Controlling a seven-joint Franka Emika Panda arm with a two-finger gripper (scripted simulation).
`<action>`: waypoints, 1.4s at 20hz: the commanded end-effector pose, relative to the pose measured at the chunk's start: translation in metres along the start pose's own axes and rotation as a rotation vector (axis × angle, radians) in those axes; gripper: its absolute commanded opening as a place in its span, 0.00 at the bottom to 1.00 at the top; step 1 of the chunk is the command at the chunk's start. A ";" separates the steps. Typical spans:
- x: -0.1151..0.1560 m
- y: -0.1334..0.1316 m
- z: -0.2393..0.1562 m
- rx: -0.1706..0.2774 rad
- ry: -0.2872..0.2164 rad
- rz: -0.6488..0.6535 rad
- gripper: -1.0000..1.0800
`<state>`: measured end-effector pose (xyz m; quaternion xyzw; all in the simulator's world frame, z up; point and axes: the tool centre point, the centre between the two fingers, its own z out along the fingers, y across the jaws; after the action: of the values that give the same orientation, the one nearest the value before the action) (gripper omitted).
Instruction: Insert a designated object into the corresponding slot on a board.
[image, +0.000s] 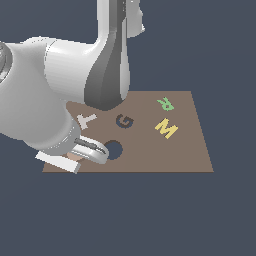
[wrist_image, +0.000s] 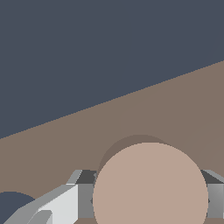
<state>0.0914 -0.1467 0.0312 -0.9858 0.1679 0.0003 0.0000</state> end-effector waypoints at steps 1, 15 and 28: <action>-0.004 -0.005 -0.001 0.000 0.001 0.026 0.00; -0.034 -0.059 -0.007 0.001 0.000 0.289 0.00; -0.041 -0.091 -0.009 0.001 -0.001 0.421 0.00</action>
<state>0.0818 -0.0489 0.0400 -0.9306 0.3660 0.0009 0.0004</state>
